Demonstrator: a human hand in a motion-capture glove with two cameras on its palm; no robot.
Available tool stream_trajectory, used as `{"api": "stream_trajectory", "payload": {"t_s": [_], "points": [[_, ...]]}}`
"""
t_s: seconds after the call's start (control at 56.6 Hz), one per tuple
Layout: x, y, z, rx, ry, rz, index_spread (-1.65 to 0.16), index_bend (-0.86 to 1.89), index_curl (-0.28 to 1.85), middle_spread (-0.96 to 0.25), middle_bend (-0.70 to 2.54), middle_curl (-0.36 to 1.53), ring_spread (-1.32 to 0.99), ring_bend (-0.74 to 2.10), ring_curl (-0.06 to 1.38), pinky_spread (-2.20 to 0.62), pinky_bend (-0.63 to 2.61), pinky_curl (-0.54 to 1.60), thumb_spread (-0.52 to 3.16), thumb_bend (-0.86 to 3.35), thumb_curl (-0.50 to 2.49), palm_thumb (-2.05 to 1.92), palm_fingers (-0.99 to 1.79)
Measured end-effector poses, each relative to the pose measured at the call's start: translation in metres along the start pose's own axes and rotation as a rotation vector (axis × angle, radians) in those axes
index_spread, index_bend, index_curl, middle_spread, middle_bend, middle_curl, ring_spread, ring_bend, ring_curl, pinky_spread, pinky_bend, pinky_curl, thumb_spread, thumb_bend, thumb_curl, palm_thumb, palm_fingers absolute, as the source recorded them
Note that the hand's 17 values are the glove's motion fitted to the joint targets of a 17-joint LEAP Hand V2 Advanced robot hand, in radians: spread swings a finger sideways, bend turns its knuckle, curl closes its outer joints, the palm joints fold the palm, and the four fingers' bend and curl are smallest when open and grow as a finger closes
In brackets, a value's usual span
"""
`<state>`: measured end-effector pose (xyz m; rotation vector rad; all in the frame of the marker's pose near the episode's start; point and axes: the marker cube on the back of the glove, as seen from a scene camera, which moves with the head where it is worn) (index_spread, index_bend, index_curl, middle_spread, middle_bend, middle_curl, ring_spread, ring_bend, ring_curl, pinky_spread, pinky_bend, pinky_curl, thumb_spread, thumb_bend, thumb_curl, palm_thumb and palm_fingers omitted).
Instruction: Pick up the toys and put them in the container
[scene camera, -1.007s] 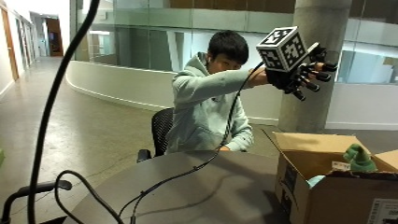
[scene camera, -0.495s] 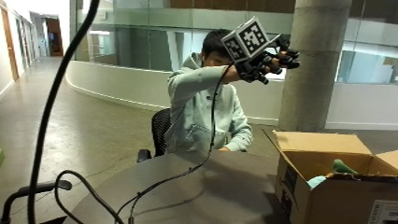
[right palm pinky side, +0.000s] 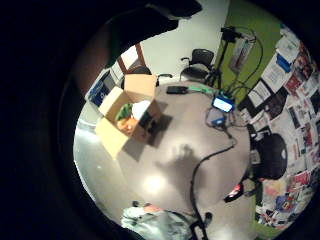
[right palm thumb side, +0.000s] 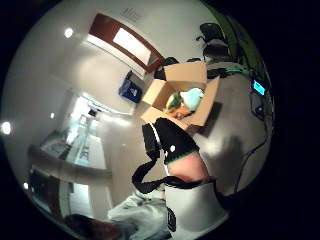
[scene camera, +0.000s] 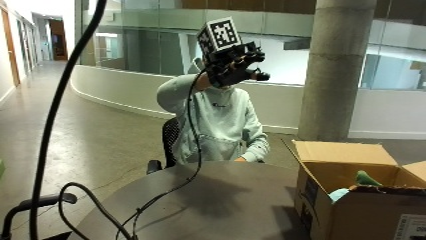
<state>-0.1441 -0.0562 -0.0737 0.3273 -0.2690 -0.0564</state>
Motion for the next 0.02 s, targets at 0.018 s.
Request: {"api": "stream_trajectory", "payload": {"t_s": [0.018], "points": [[0.0013, 0.0018, 0.0, -0.002, 0.009, -0.003, -0.2, 0.16, 0.28, 0.02, 0.14, 0.23, 0.01, 0.15, 0.16, 0.06, 0.6, 0.37, 1.24, -0.01, 0.32, 0.05, -0.19]]}}
